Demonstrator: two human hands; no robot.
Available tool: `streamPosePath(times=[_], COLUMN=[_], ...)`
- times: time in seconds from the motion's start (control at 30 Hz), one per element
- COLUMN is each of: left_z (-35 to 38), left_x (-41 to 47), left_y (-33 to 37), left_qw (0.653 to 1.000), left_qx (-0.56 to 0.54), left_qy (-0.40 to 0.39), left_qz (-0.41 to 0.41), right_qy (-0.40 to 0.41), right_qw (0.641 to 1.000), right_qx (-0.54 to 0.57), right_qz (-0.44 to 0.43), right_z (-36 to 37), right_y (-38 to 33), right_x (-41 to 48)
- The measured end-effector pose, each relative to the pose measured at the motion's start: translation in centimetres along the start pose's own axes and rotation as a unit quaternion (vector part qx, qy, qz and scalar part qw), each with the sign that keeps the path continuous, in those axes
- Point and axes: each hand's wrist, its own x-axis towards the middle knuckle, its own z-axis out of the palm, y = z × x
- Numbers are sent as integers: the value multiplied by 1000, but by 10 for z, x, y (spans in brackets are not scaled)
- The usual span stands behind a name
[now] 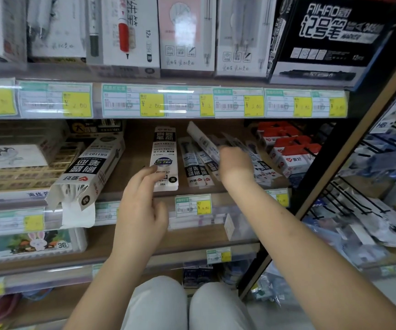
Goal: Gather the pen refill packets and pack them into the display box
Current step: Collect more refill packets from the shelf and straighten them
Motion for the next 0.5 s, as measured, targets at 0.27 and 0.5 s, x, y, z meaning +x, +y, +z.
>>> streamPosePath(times=[0.27,0.5], left_z=[4,12], left_x=[-1,-7], left_y=[3,11], left_qw=[1000,1000], left_qx=[-13,-24], left_qy=[-6,-2], left_qz=[12,20], right_qy=[70,-19], right_qw=[995,996], right_qx=[67,86], right_qz=[37,25], right_z=[-11,9], right_y=[31,18], right_x=[0,4])
